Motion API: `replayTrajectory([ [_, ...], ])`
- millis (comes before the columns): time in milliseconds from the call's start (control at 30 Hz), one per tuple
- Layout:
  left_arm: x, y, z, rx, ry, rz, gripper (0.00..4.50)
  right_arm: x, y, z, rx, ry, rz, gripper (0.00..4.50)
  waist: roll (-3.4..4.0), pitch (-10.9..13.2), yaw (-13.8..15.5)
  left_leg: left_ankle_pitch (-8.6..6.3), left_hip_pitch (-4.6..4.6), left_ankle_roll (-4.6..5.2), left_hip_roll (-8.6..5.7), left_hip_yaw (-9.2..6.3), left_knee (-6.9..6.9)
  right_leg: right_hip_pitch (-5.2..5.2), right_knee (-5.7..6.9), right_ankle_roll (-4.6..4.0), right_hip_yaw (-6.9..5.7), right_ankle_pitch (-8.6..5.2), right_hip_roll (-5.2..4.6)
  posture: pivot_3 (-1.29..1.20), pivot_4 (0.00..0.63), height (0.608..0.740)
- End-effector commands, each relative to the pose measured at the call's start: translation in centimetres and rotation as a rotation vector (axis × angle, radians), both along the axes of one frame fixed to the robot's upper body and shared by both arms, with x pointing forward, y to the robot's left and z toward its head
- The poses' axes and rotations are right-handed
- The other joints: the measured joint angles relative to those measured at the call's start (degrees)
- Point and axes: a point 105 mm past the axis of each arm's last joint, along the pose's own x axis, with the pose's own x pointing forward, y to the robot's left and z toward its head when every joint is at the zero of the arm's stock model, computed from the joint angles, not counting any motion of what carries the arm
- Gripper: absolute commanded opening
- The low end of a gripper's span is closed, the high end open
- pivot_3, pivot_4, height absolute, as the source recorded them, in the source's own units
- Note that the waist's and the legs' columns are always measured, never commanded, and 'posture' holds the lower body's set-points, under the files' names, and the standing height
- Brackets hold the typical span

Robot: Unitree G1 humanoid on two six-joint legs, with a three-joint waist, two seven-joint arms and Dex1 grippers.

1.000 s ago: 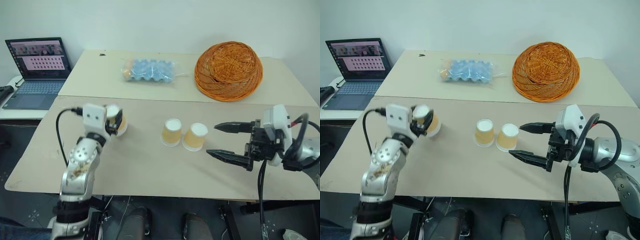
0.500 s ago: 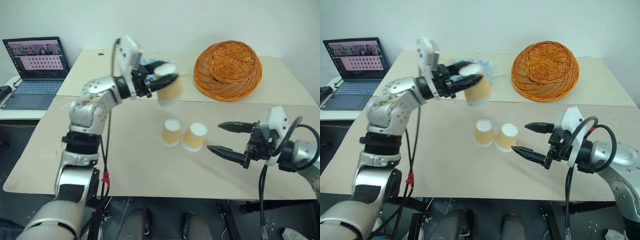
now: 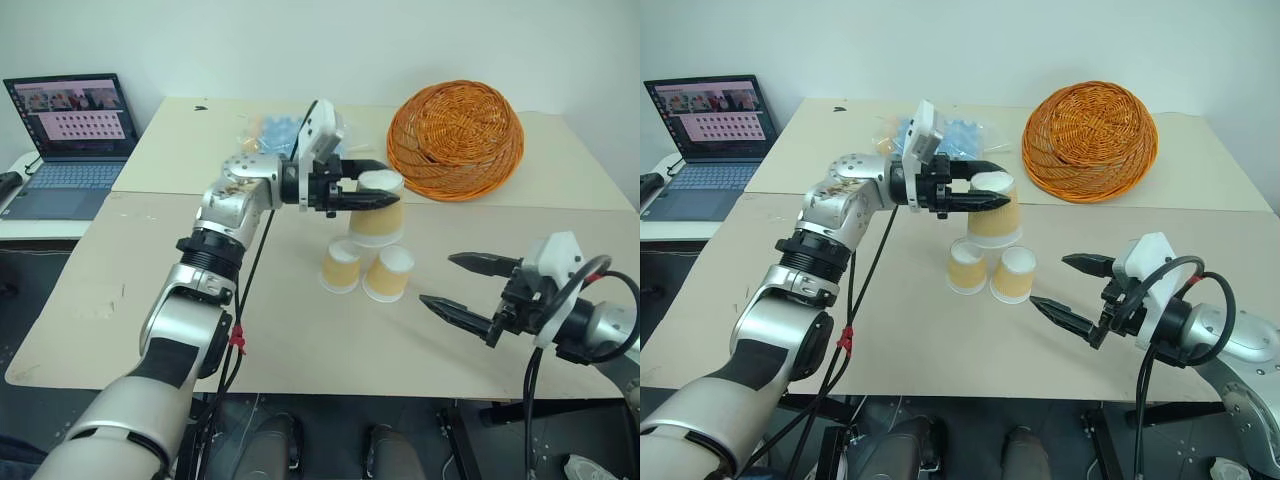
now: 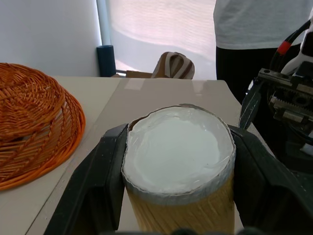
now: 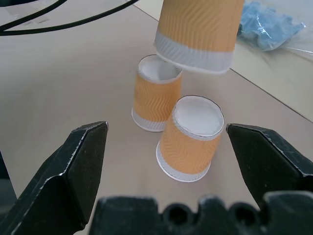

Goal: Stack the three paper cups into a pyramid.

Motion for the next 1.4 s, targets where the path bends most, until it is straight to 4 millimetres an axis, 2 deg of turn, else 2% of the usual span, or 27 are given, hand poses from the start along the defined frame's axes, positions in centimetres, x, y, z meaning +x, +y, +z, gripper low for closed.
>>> replayTrajectory([
  [33, -0.2, -0.8, 0.8, 0.012, -0.062, -0.039, 2.43, -0.4, 0.2, 1.3, -0.005, -0.077, 0.001, 4.50, 0.00, 0.00, -0.02, -0.02, -0.03, 0.03, 0.00, 0.00, 0.02, -0.02, 0.00, 0.00, 0.00, 0.00, 0.00, 0.00, 0.150, 0.726],
  [300, -0.3, -1.5, -0.3, 0.032, -0.057, -0.056, 2.43, -0.3, 0.0, 1.3, -0.012, -0.078, -0.006, 4.50, 0.00, 0.00, -0.04, -0.15, -0.13, 0.21, 0.05, -0.01, 0.40, 0.00, 0.08, 0.03, -0.02, 0.01, 0.00, 0.00, 0.150, 0.726],
  [600, -0.5, -1.3, -0.8, 0.047, -0.052, -0.059, 2.43, -0.2, 0.1, 1.4, -0.015, -0.075, 0.006, 4.50, 0.00, 0.00, -0.04, -0.19, -0.16, 0.27, 0.03, -0.02, 0.54, 0.02, 0.07, 0.14, 0.01, 0.08, -0.03, 0.00, 0.150, 0.726],
  [667, -0.5, -1.2, -0.9, 0.048, -0.052, -0.054, 3.38, -0.2, 0.2, 1.4, -0.014, -0.076, 0.010, 4.50, 0.00, 0.00, -0.04, -0.19, -0.17, 0.28, 0.03, -0.02, 0.54, 0.02, 0.07, 0.14, 0.01, 0.08, -0.03, 0.00, 0.150, 0.726],
  [700, -0.4, -1.2, -0.9, 0.050, -0.055, -0.051, 3.61, -0.2, 0.2, 1.4, -0.015, -0.076, 0.010, 4.50, 0.00, 0.00, -0.04, -0.20, -0.17, 0.28, 0.02, -0.02, 0.54, 0.02, 0.07, 0.14, 0.01, 0.08, -0.03, 0.00, 0.150, 0.726],
  [767, -0.5, -1.2, -0.9, 0.052, -0.054, -0.052, 4.45, -0.2, 0.2, 1.4, -0.015, -0.075, 0.011, 4.50, 0.00, 0.00, -0.02, -0.19, -0.17, 0.28, 0.02, -0.02, 0.54, 0.02, 0.07, 0.14, 0.01, 0.08, -0.03, 0.00, 0.150, 0.726],
  [1100, -0.3, -1.0, -0.4, 0.038, -0.043, -0.038, 4.48, -0.1, 0.2, 1.4, -0.009, -0.074, 0.013, 4.50, 0.00, 0.00, -0.04, -0.20, -0.18, 0.28, 0.02, -0.02, 0.56, 0.02, 0.08, 0.15, 0.01, 0.08, -0.03, 0.00, 0.150, 0.726],
  [1400, -0.2, 0.0, -0.2, 0.031, -0.030, -0.016, 4.48, 0.0, 0.1, 1.4, -0.007, -0.069, 0.023, 4.50, 0.01, 0.00, -0.04, -0.20, -0.18, 0.28, 0.01, -0.02, 0.56, 0.03, 0.08, 0.15, 0.01, 0.09, -0.03, 0.00, 0.150, 0.726],
])
